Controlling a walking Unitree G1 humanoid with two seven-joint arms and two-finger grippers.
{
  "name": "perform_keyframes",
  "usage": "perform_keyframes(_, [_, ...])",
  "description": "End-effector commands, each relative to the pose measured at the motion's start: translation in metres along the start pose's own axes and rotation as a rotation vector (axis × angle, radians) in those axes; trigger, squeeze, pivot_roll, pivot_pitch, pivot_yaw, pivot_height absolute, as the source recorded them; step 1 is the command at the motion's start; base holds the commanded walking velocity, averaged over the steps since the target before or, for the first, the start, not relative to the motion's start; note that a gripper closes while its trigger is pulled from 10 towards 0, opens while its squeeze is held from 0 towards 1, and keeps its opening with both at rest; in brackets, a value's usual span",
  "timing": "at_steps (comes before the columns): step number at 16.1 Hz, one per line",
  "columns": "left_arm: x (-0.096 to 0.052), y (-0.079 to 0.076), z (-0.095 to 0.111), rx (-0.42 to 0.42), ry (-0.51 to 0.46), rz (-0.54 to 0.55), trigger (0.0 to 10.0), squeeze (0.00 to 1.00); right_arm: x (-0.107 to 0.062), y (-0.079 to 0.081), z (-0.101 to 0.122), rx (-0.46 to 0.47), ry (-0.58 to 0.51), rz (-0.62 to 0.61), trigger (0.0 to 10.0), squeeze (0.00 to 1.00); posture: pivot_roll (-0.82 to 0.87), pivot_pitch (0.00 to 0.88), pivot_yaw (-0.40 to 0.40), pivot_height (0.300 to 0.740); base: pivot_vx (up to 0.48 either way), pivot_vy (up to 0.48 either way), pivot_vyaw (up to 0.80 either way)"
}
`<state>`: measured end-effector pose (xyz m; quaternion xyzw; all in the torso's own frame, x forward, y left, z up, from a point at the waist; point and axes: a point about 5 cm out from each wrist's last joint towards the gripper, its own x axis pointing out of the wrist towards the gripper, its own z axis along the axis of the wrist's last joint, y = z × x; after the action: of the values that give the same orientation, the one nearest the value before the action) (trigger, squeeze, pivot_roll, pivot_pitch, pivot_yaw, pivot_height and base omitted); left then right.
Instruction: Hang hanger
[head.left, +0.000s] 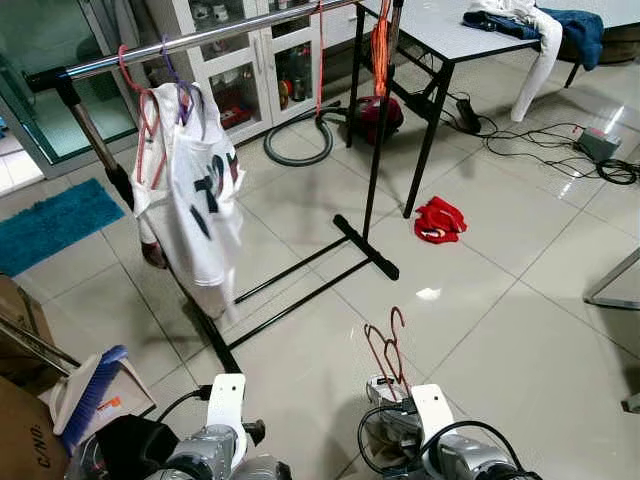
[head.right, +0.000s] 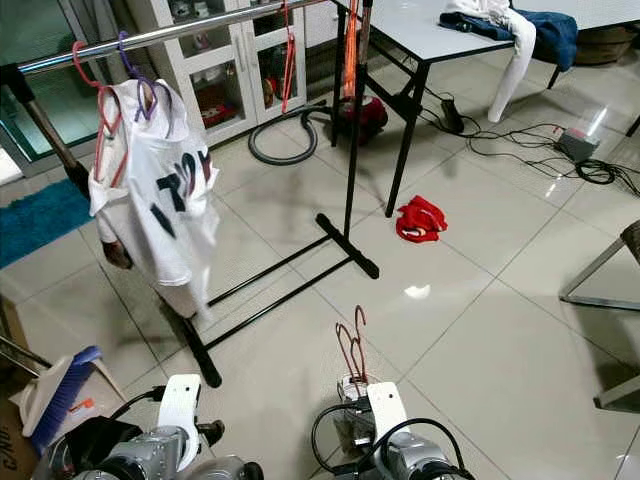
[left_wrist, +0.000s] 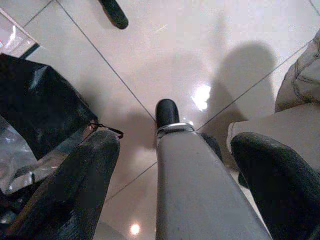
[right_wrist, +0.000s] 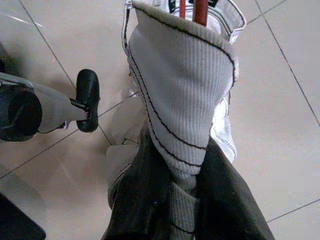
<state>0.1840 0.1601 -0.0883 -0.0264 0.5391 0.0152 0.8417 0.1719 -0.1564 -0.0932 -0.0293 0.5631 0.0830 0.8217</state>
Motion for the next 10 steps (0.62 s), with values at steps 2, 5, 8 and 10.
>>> perform_keyframes(2, [-0.0001, 0.002, -0.0018, -0.011, 0.004, -0.003, 10.0, 0.0, 0.0005, 0.0033, -0.0042, 0.007, 0.024, 0.014, 10.0, 0.0, -0.09, 0.0, 0.058, 0.74, 0.0, 0.0, 0.0])
perform_keyframes(5, [-0.0001, 0.0016, -0.0019, -0.007, 0.004, -0.006, 10.0, 0.0, 0.0004, 0.003, -0.0042, -0.006, 0.025, 0.014, 10.0, 0.0, -0.09, 0.0, 0.059, 0.74, 0.0, 0.0, 0.0])
perform_keyframes(8, [-0.0001, 0.0015, -0.0017, 0.003, 0.005, -0.004, 10.0, 0.0, 0.0003, 0.002, -0.0036, -0.017, 0.021, 0.003, 10.0, 0.0, -0.09, 0.0, 0.058, 0.74, 0.0, 0.0, 0.0])
perform_keyframes(10, [0.0, 0.0009, -0.0021, -0.02, 0.006, -0.004, 10.0, 0.0, 0.0003, 0.0007, -0.0022, -0.023, 0.01, -0.012, 10.0, 0.0, -0.09, 0.0, 0.057, 0.74, 0.0, 0.0, 0.0])
